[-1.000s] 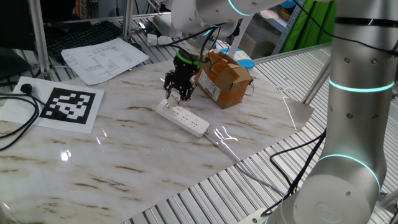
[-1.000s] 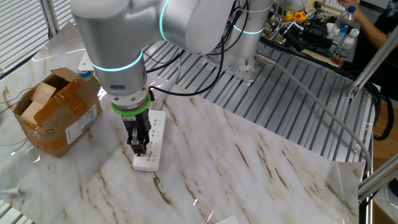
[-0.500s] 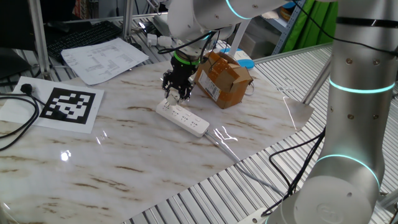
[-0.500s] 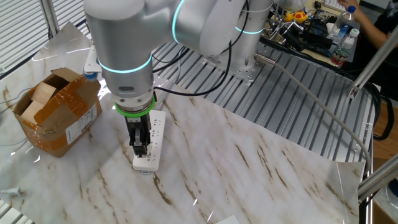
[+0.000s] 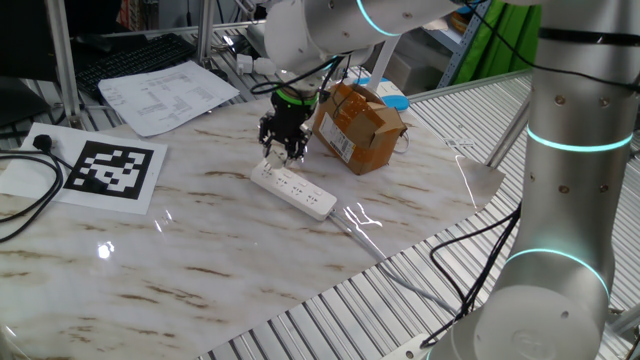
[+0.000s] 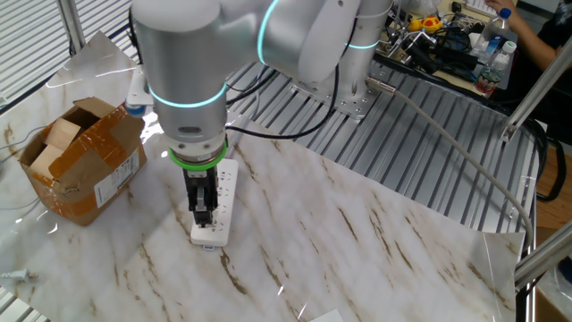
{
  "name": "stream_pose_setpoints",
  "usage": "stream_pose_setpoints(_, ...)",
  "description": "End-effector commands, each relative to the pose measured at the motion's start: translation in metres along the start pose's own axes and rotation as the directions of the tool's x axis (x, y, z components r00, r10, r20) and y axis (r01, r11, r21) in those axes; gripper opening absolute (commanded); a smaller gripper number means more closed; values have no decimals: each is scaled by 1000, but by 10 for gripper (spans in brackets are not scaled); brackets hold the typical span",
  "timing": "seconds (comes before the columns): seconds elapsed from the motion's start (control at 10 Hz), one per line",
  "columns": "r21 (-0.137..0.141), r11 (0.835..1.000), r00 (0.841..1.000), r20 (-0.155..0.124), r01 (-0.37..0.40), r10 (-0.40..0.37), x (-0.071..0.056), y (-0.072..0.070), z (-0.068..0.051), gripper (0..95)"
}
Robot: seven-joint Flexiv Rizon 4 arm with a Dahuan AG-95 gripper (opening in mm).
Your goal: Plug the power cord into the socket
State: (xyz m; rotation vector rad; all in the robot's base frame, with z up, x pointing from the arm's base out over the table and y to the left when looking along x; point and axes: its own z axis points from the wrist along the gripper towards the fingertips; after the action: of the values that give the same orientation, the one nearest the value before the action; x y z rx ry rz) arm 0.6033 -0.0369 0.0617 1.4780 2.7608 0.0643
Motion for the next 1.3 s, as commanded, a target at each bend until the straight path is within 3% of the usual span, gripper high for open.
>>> stream_pose_setpoints(0.1, 9, 1000, 1000, 10, 4, -4, -1, 2, -1, 0)
stream_pose_setpoints(0.6, 22, 1000, 998, 62, 12, -14, -1, 2, -1, 0)
stream_pose_setpoints(1.3, 26, 1000, 996, 85, -8, 6, 0, 3, 2, 0)
